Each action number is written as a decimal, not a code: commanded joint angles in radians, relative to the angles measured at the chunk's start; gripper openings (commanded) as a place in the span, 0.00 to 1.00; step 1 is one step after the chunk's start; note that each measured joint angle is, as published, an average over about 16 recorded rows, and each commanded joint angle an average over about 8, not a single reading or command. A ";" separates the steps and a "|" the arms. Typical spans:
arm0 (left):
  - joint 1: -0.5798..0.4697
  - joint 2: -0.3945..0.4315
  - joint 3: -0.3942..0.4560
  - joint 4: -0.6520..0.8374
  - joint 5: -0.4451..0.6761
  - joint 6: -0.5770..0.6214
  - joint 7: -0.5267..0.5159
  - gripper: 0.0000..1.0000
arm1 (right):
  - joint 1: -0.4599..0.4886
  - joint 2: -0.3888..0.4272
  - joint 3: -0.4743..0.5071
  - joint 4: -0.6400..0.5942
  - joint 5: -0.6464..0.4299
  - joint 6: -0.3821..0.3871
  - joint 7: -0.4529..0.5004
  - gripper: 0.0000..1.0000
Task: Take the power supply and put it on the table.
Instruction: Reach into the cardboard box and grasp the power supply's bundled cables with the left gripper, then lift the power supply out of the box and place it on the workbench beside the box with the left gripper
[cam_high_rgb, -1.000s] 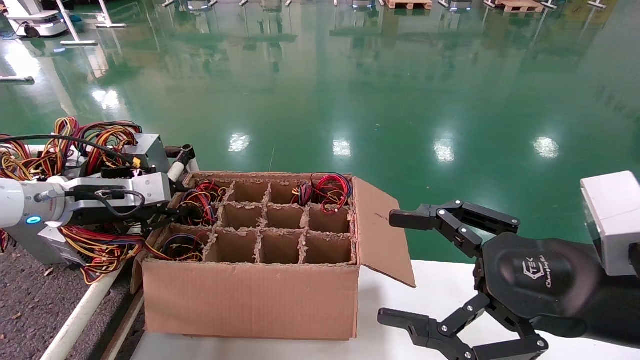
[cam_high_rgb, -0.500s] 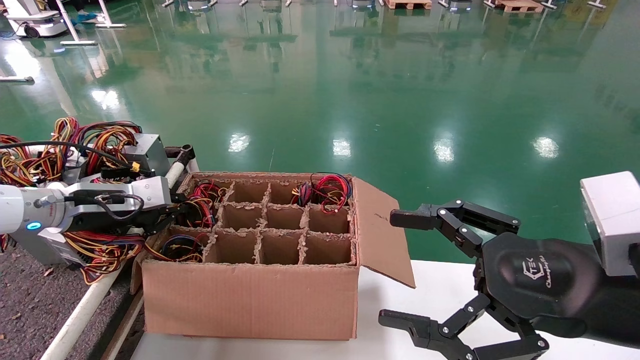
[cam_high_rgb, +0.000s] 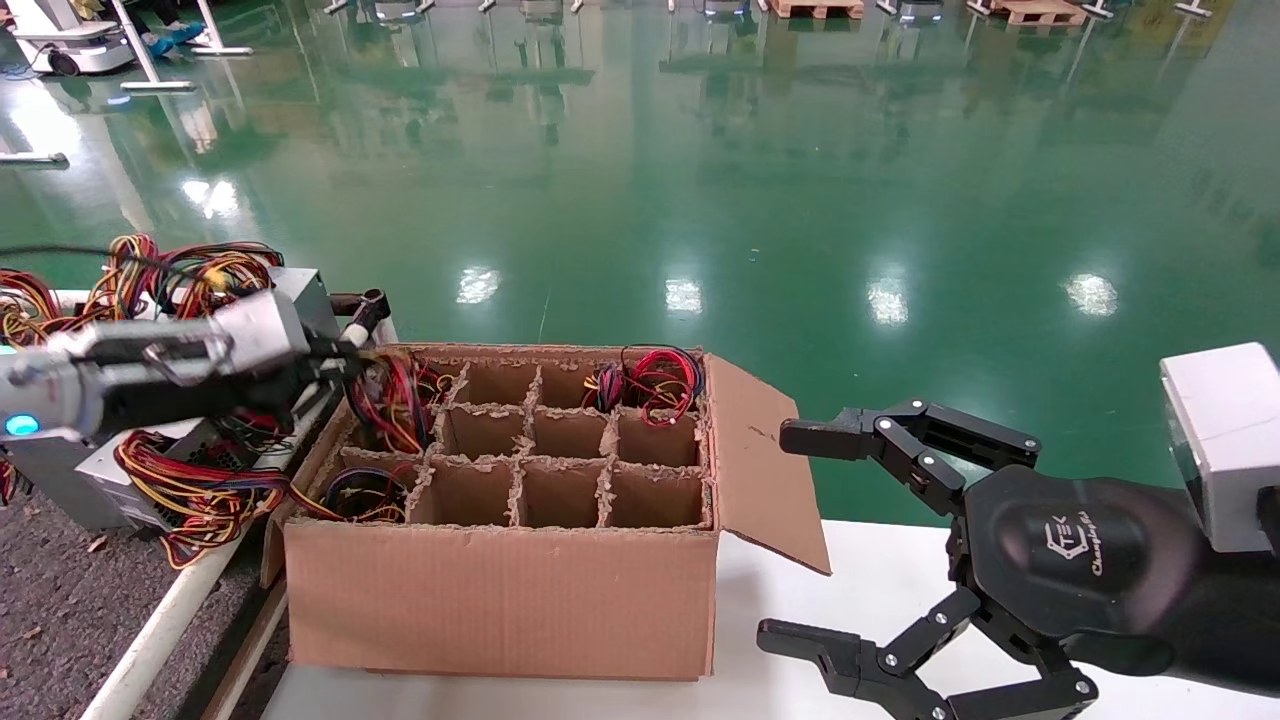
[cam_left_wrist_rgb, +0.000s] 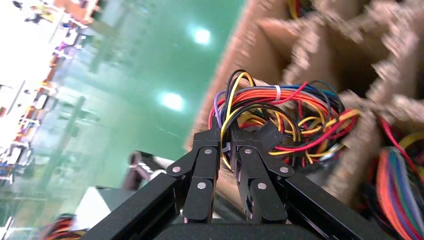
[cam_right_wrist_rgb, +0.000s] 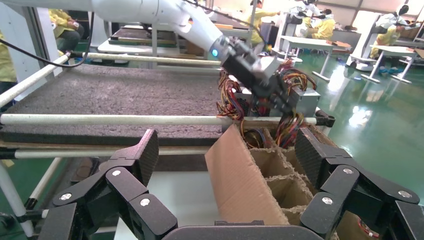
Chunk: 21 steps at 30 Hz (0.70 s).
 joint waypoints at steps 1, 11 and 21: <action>-0.013 -0.007 -0.009 0.003 -0.012 0.004 -0.014 0.00 | 0.000 0.000 0.000 0.000 0.000 0.000 0.000 1.00; -0.124 -0.045 -0.025 -0.027 -0.037 0.036 -0.049 0.00 | 0.000 0.000 0.000 0.000 0.000 0.000 0.000 1.00; -0.271 -0.104 -0.027 -0.049 -0.037 0.066 -0.096 0.00 | 0.000 0.000 0.000 0.000 0.000 0.000 0.000 1.00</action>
